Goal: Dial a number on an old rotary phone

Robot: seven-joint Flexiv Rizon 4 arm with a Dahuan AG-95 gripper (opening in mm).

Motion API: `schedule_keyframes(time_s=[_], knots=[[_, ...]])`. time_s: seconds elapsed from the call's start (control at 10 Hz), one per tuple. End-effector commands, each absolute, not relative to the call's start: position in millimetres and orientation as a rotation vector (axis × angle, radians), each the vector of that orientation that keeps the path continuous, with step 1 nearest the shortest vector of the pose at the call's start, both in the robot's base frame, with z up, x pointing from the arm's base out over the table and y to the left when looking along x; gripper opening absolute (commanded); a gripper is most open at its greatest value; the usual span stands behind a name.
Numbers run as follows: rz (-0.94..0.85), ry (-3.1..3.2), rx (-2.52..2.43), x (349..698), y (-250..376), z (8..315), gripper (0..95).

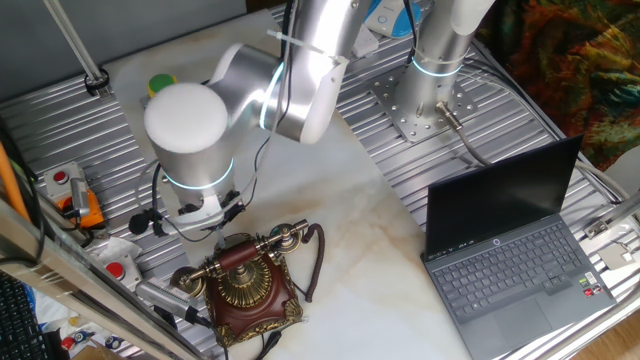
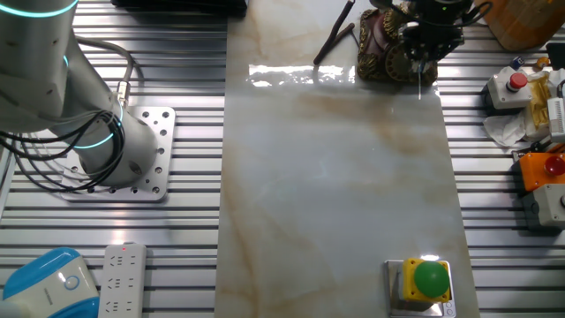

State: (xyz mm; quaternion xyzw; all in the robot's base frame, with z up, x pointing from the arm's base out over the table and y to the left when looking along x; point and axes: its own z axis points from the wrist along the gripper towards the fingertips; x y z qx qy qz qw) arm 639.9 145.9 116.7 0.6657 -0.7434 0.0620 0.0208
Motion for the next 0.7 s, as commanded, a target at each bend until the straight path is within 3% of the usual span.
schedule_keyframes(time_s=[0.1,0.7], knots=[[0.180,-2.372,1.991,640.5,145.8,116.9,0.0],[0.184,-2.685,1.477,640.5,145.8,116.9,0.0]])
